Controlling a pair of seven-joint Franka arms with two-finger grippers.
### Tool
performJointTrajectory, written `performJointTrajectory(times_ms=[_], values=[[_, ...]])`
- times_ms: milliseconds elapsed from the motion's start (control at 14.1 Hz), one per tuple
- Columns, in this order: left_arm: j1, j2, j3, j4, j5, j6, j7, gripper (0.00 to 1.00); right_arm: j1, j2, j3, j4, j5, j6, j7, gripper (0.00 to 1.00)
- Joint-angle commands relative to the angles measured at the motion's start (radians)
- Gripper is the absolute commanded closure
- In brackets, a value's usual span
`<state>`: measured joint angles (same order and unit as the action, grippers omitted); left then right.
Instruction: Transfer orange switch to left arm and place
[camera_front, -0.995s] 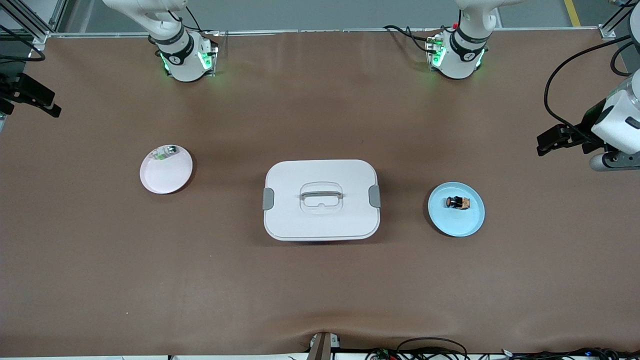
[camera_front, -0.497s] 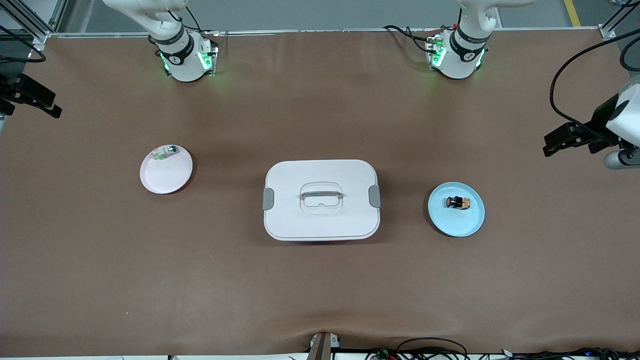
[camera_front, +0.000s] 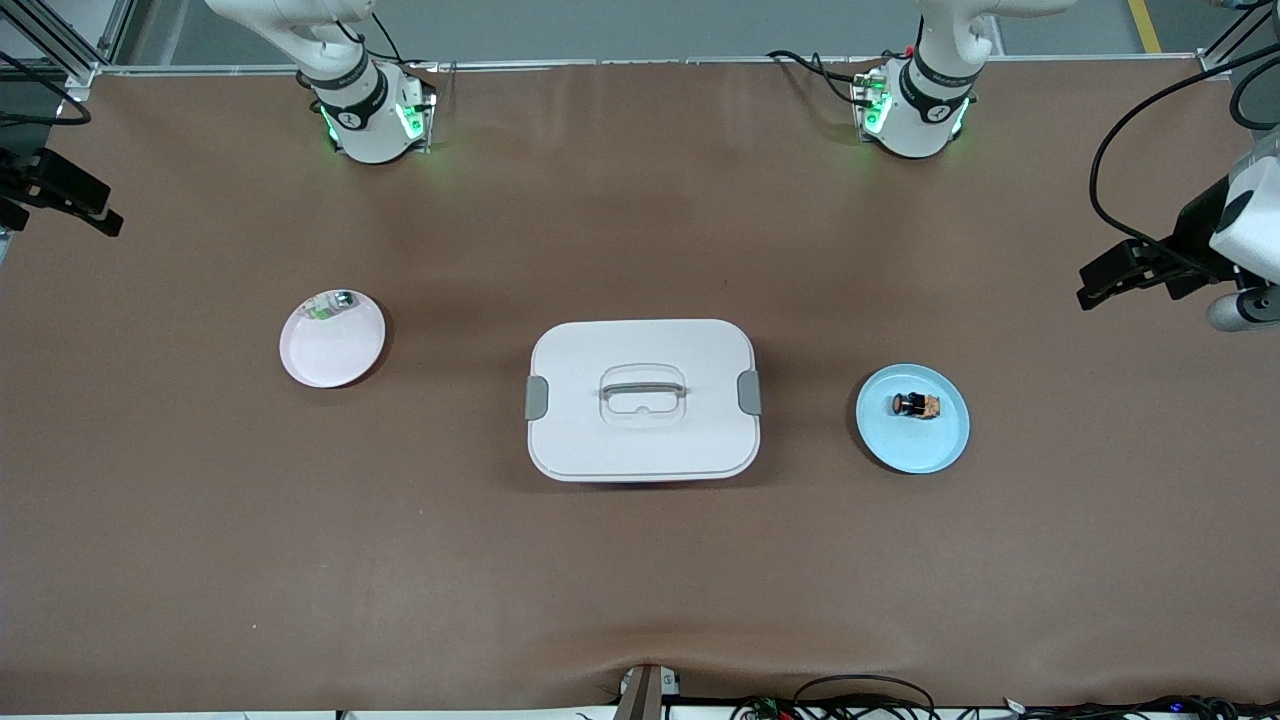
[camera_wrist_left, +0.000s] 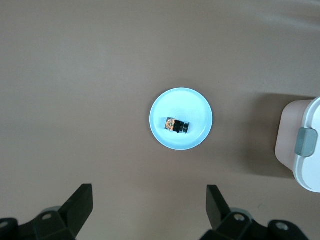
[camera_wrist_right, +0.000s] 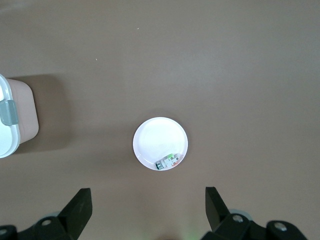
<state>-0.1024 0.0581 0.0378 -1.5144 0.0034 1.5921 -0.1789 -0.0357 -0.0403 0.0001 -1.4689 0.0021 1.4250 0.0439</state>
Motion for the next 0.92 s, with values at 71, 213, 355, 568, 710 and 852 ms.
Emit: performJointTrajectory(times_ms=[71,213,355,568,710,852], values=[[0.036,-0.095,-0.001,-0.082,-0.034,-0.006,0.010,0.00,0.000,0.008,-0.002,0.013,-0.010,0.009,0.013,0.00],[0.035,-0.116,-0.003,-0.095,-0.034,-0.015,0.012,0.00,0.000,0.008,-0.002,0.013,-0.010,0.009,0.013,0.00],[0.030,-0.116,-0.012,-0.092,-0.034,-0.067,0.010,0.00,0.002,0.010,-0.003,0.013,-0.010,0.009,0.013,0.00],[0.029,-0.110,-0.015,-0.086,-0.036,-0.072,0.015,0.00,0.005,0.010,-0.002,0.013,-0.008,0.011,0.013,0.00],[0.030,-0.104,-0.015,-0.078,-0.033,-0.069,0.018,0.00,0.005,0.010,-0.002,0.013,-0.008,0.011,0.013,0.00],[0.030,-0.101,-0.013,-0.075,-0.013,-0.064,0.021,0.00,0.007,0.010,-0.002,0.013,-0.008,0.011,0.014,0.00]])
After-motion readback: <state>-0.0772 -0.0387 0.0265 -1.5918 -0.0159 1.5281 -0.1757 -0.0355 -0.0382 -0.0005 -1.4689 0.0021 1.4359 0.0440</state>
